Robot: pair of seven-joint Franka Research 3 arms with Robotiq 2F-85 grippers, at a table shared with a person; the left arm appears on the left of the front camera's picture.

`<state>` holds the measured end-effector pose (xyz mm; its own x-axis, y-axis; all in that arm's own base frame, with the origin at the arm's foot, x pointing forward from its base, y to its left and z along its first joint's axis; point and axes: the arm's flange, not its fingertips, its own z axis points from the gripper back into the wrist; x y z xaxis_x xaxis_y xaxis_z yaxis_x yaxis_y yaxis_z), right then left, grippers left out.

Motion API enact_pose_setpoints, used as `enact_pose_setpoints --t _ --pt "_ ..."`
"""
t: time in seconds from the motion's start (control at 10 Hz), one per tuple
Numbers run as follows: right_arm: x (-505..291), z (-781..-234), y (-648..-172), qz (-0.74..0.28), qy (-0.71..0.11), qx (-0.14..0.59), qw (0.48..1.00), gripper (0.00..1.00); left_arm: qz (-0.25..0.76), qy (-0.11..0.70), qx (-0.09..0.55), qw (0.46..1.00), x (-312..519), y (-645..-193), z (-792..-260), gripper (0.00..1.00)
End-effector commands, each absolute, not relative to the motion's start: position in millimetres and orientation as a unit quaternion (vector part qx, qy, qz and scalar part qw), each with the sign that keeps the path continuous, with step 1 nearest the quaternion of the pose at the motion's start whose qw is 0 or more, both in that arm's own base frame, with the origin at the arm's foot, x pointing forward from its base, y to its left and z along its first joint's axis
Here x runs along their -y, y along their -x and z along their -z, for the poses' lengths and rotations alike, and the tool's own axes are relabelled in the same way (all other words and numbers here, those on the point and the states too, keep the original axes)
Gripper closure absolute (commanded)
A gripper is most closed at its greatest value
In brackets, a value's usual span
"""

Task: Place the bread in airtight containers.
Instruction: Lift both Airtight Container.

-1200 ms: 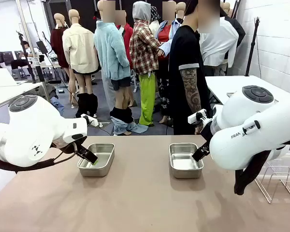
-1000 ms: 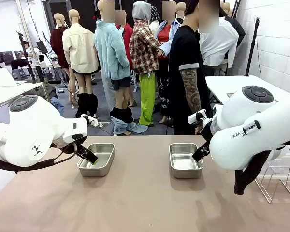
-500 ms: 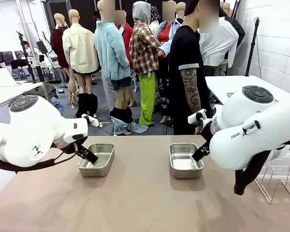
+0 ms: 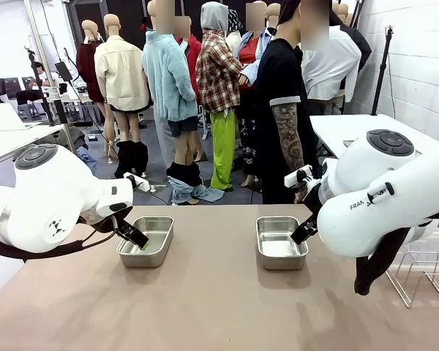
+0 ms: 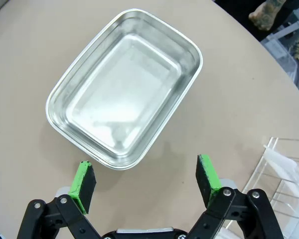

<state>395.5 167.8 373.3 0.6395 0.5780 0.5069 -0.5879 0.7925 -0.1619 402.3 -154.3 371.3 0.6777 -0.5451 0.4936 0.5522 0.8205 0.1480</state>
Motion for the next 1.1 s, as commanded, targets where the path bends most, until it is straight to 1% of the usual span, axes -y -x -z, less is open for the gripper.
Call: enact_pose_setpoints --t 0.0,0.2,0.3,0.4,0.6,0.7,1.0 --pt "-166.4 -389.6 -393.1 -0.326 0.009 0.295 0.898 0.0 0.329 0.008 0.276 0.903 156.6 -399.0 -388.8 0.0" --pt "-157.0 -438.5 -383.7 -0.311 0.033 0.335 0.889 0.0 0.328 -0.025 0.308 0.893 149.4 -405.5 -429.4 0.0" --pt "-150.5 -457.2 -382.6 -0.31 0.052 0.342 0.885 0.0 0.308 -0.041 0.318 0.895 140.3 -413.4 -445.6 0.0" --pt "-133.5 -473.5 -378.4 -0.281 0.053 0.361 0.887 0.0 0.29 -0.047 0.327 0.898 126.8 -423.0 -459.9 0.0" --pt "-100.5 -495.3 -367.3 -0.239 0.06 0.387 0.889 0.0 0.266 -0.038 0.314 0.911 95.5 -445.0 -477.3 0.0" --pt "-67.7 -504.2 -355.3 -0.179 0.074 0.391 0.9 0.0 0.247 -0.031 0.314 0.916 75.6 -450.9 -482.5 0.0" --pt "29.6 -514.4 -328.5 -0.085 0.076 0.392 0.913 0.0 0.185 -0.018 0.349 0.918 -2.3 -448.8 -500.4 0.0"
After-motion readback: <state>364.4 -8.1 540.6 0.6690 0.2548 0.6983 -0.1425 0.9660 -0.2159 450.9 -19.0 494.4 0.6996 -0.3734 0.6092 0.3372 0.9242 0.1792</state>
